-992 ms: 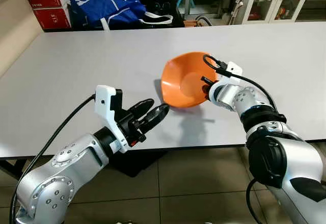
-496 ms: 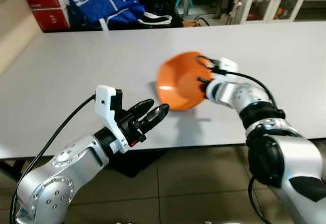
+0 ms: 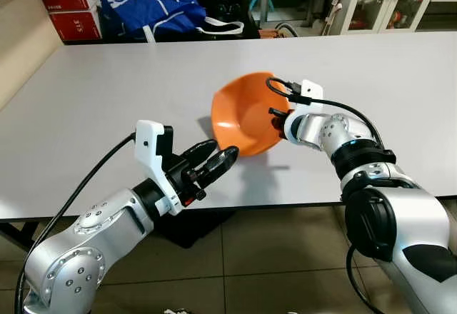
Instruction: Setting the table
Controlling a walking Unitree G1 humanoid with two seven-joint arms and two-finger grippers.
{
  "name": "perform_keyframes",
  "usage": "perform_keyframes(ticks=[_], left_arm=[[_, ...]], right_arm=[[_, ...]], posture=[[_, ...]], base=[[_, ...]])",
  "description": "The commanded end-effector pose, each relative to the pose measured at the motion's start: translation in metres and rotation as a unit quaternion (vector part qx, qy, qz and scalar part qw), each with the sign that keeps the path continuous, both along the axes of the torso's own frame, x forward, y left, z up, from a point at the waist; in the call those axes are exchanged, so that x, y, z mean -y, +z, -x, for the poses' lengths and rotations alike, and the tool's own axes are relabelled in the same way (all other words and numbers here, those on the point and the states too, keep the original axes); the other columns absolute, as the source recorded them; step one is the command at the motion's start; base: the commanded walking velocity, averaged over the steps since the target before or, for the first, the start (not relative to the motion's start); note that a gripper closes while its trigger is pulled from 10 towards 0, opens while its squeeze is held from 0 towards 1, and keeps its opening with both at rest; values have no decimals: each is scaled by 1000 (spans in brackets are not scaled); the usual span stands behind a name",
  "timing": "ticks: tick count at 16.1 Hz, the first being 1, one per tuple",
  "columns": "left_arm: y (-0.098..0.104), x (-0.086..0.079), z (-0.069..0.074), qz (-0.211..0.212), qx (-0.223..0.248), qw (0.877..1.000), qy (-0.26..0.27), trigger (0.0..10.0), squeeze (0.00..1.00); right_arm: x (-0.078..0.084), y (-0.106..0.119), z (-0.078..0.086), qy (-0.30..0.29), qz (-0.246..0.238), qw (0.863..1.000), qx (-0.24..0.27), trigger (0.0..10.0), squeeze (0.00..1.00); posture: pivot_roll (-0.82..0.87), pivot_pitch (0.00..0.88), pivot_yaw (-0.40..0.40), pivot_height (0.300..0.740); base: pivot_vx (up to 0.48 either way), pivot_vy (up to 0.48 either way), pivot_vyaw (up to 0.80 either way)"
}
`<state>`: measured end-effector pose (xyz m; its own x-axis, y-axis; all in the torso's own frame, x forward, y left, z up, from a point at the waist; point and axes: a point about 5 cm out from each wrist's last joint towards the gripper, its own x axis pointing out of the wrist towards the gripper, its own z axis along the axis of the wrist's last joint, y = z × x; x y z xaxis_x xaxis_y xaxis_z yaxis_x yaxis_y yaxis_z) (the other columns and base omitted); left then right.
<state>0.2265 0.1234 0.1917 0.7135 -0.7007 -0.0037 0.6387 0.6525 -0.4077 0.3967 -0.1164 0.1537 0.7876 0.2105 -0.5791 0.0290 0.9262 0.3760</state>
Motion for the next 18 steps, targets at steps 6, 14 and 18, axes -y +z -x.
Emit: perform_keyframes(ticks=[6, 14, 18], left_arm=[[-1, 3, 4, 1, -8, 1000, -5, 10000, 0], [-1, 3, 5, 3, -10, 1000, -6, 10000, 0], [-2, 4, 5, 4, -11, 1000, -6, 10000, 0]], right_arm=[[9, -3, -1, -24, 13, 1000, 4, 10000, 165], [8, -4, 0, -23, 21, 1000, 3, 10000, 1000], [8, -5, 0, -23, 22, 999, 3, 10000, 1000]], posture=[[-75, 0, 49, 740], [-75, 0, 47, 740], [-76, 0, 48, 740]], base=[[0, 0, 0], [0, 0, 0], [0, 0, 0]])
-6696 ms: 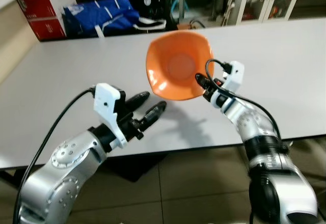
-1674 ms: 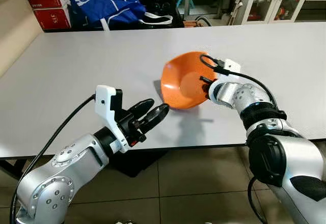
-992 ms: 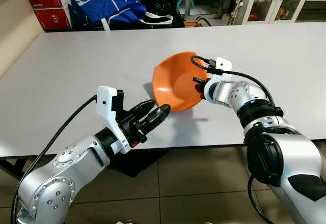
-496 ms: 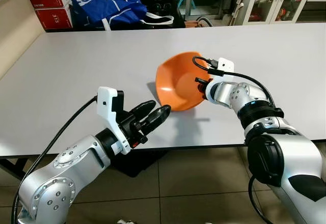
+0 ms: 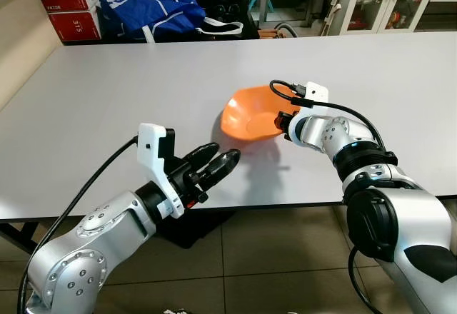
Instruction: Setting the table
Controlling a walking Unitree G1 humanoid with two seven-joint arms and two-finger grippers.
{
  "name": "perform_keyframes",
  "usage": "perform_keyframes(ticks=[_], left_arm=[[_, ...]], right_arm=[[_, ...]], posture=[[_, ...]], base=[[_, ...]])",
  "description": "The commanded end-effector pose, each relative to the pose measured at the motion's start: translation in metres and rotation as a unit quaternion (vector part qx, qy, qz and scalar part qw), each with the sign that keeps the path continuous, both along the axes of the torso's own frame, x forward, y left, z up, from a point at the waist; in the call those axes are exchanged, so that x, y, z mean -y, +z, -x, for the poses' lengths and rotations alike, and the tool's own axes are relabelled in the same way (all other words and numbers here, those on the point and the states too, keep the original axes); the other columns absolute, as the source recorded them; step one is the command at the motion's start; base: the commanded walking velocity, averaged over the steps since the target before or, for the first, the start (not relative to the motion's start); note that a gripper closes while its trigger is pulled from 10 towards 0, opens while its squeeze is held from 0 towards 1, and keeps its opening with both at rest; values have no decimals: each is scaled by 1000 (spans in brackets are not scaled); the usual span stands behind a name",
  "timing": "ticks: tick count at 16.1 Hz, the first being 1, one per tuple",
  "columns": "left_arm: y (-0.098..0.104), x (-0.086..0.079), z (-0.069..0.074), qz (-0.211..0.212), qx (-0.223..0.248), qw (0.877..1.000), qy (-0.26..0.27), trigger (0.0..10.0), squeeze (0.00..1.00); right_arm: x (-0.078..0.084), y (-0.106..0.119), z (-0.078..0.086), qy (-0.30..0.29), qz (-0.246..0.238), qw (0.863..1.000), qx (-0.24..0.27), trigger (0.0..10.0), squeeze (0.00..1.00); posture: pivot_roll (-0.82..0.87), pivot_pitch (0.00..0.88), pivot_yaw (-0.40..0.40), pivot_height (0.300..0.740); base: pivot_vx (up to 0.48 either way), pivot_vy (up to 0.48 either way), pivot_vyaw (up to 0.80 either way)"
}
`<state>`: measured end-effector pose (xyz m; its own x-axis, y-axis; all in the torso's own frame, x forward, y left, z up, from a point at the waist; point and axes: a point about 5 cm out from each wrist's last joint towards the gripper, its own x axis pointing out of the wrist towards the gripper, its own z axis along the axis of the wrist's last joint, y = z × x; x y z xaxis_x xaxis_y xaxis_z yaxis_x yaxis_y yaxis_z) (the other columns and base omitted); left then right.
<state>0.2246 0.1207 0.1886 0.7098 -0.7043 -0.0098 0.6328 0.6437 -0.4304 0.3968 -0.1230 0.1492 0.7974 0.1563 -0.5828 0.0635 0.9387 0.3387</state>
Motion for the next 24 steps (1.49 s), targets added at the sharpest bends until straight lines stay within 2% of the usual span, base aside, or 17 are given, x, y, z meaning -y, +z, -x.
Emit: perform_keyframes(ticks=[1, 10, 14, 17, 18, 19, 23, 24], left_arm=[[2, 1, 3, -3, 0, 1000, -3, 10000, 0], [1, 1, 3, -3, 0, 1000, -4, 10000, 0], [1, 1, 3, -4, -1, 1000, -5, 10000, 0], [1, 1, 3, -5, -1, 1000, -6, 10000, 0], [1, 1, 3, -5, -1, 1000, -5, 10000, 0], [2, 1, 3, -4, -2, 1000, -5, 10000, 0], [1, -1, 1, -4, -1, 1000, 1, 10000, 0], [1, -1, 1, -4, -1, 1000, 2, 10000, 0]], right_arm=[[2, -1, 0, -4, 3, 1000, 0, 10000, 1000], [0, -5, 2, 3, -1, 1000, -7, 10000, 1000], [2, -18, 8, 11, 8, 1000, -23, 10000, 1000], [3, -20, 9, 10, 16, 1000, -22, 10000, 1000], [3, -20, 9, 10, 16, 1000, -21, 10000, 765], [3, -20, 9, 11, 15, 1000, -20, 10000, 0], [8, -11, 4, 21, 46, 998, 21, 10000, 0], [10, -6, 1, 22, 65, 996, 51, 10000, 0]], posture=[[-77, 0, 47, 740], [-76, 0, 49, 740], [-78, 0, 51, 740], [-80, 0, 53, 740], [-80, 0, 53, 740], [-81, 0, 53, 740], [-81, 0, 53, 740], [-85, 0, 52, 740]], base=[[0, 0, 0], [0, 0, 0], [0, 0, 0], [0, 0, 0], [0, 0, 0], [0, 0, 0], [0, 0, 0], [0, 0, 0]])
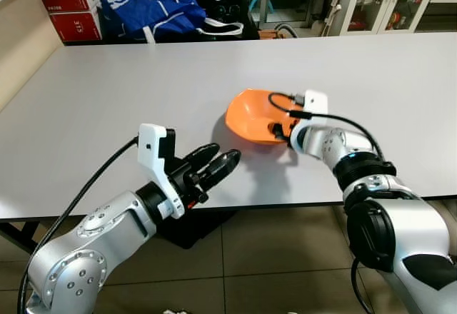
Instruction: Setting the table
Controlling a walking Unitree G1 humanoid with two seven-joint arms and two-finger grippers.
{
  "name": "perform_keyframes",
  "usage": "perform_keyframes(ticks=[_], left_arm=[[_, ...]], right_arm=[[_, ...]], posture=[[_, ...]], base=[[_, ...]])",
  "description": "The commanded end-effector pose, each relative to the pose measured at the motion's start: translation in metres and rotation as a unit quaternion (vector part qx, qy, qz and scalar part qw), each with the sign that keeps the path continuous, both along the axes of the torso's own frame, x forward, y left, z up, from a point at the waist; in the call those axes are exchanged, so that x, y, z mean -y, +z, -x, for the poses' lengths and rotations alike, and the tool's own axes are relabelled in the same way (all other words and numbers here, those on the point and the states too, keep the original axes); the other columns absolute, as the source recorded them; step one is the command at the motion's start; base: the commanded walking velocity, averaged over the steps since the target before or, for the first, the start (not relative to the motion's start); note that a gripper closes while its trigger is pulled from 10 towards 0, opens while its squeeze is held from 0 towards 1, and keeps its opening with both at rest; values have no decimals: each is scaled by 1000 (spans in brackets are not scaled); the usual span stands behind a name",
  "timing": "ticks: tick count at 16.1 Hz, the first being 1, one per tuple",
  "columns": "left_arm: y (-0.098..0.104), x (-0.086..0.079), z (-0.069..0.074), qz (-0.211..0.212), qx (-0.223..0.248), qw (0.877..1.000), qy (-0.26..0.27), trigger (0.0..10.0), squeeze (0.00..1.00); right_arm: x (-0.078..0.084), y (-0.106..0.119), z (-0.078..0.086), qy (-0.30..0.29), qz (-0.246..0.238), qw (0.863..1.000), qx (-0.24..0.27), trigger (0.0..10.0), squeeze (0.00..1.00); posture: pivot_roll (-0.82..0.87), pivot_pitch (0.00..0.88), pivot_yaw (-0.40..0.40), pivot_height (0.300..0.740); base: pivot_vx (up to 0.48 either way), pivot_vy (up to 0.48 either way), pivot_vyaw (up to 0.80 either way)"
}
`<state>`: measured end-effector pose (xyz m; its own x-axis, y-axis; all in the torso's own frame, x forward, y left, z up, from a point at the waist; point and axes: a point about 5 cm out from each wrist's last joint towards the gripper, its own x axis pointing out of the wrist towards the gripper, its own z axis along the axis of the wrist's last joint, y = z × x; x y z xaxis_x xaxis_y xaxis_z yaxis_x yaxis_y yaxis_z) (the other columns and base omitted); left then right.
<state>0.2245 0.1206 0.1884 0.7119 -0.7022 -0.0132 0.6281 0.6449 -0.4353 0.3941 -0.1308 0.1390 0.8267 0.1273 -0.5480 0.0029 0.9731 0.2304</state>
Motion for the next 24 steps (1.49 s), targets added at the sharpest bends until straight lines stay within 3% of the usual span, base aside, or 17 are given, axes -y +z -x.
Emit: perform_keyframes(ticks=[1, 4, 10, 15, 17, 19, 22, 24], left_arm=[[1, -1, 0, -4, 3, 1000, 1, 10000, 0], [1, -1, 0, -4, 4, 1000, 1, 10000, 0], [1, -2, -4, -2, 4, 1000, 2, 10000, 0], [3, -4, -5, -2, 12, 1000, 13, 10000, 0], [2, -13, -10, -16, 29, 998, 63, 10000, 0], [1, -28, -21, -31, 49, 986, 153, 10000, 0], [0, -27, -21, -28, 43, 986, 157, 10000, 0], [-1, -28, -22, -27, 45, 986, 161, 10000, 0]], right_arm=[[5, 12, -5, 2, 23, 998, 57, 10000, 0], [8, 11, -3, 14, 43, 995, 87, 10000, 0], [28, -10, 12, -4, 68, 994, 88, 10000, 0], [16, -17, 36, 24, 52, 994, 96, 10000, 0], [25, -8, 44, 7, 79, 985, 156, 10000, 0], [35, -1, 53, -7, 128, 967, 220, 10000, 0], [26, 7, 53, 15, 148, 959, 241, 10000, 0], [25, 8, 54, 12, 132, 963, 235, 10000, 0]], posture=[[-87, 0, 53, 740], [-87, 0, 54, 740], [-106, 0, 64, 740], [-103, 0, 61, 740], [-109, 0, 64, 740], [-115, 0, 62, 740], [-111, 0, 56, 740], [-108, 0, 55, 740]], base=[[0, 0, 0], [0, 0, 0], [0, 0, 0], [0, 0, 0], [0, 0, 0], [0, 0, 0], [0, 0, 0], [0, 0, 0]])
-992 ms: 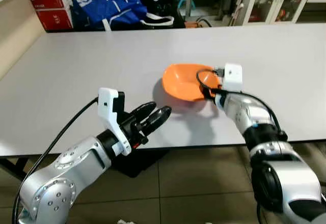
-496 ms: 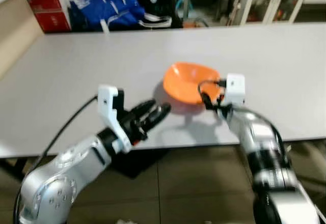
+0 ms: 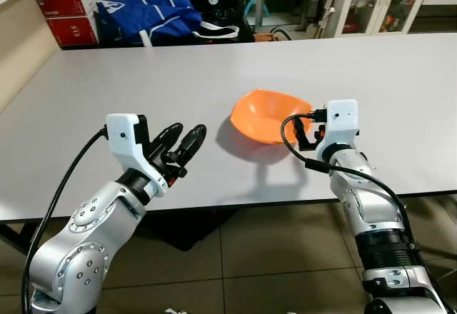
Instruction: Setting the table
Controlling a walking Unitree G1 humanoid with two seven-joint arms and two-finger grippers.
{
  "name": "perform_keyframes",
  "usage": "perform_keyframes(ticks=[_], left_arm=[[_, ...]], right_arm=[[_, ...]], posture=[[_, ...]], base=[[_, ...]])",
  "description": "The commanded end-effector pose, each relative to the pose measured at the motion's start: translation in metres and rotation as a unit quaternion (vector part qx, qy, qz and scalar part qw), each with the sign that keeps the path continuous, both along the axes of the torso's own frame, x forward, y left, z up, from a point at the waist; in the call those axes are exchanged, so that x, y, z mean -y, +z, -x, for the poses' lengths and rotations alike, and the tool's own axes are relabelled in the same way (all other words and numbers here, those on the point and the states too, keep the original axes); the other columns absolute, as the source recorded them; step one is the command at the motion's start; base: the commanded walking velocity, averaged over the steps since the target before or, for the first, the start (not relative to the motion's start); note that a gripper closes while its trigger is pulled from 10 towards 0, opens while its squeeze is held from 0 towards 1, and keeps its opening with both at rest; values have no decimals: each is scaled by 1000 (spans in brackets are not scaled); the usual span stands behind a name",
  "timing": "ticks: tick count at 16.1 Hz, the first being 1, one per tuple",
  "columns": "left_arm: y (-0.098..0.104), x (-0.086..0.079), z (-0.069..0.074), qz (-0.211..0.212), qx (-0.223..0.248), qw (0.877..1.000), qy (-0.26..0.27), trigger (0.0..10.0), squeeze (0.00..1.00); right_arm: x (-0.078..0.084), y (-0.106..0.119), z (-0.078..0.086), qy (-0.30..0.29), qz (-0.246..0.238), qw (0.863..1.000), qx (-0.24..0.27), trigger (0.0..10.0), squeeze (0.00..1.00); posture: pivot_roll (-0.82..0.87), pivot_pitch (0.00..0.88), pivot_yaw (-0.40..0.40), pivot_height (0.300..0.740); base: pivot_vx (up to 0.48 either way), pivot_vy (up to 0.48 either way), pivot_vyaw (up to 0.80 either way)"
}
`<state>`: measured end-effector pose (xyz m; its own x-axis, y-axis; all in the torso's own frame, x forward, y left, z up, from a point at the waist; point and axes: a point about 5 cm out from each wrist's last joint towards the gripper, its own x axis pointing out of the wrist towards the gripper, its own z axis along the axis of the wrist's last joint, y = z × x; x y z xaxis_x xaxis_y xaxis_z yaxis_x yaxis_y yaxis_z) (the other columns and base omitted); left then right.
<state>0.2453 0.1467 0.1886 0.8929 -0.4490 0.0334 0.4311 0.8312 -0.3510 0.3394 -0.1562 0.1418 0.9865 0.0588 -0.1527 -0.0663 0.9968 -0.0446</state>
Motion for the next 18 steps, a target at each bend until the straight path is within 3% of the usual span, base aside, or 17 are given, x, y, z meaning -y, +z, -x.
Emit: perform_keyframes(ticks=[1, 3, 9, 18], left_arm=[[-2, -1, -1, -6, 2, 1000, 8, 10000, 0], [-3, 0, 0, -8, 5, 1000, 10, 10000, 0], [-3, 2, 6, -7, 5, 1000, 4, 10000, 0], [-4, 4, 7, -6, 2, 1000, -2, 10000, 0]], right_arm=[[-5, 5, 3, 14, -24, 1000, -2, 10000, 0], [-21, -2, 16, 79, -63, 994, -36, 10000, 0], [-13, 10, 39, 119, -112, 984, -76, 10000, 0], [-12, -7, 43, 128, -139, 970, -154, 10000, 0]], posture=[[-106, 0, 53, 740], [-108, 0, 51, 740], [-115, 0, 41, 740], [-116, 0, 38, 740]], base=[[0, 0, 0], [0, 0, 0], [0, 0, 0], [0, 0, 0]])
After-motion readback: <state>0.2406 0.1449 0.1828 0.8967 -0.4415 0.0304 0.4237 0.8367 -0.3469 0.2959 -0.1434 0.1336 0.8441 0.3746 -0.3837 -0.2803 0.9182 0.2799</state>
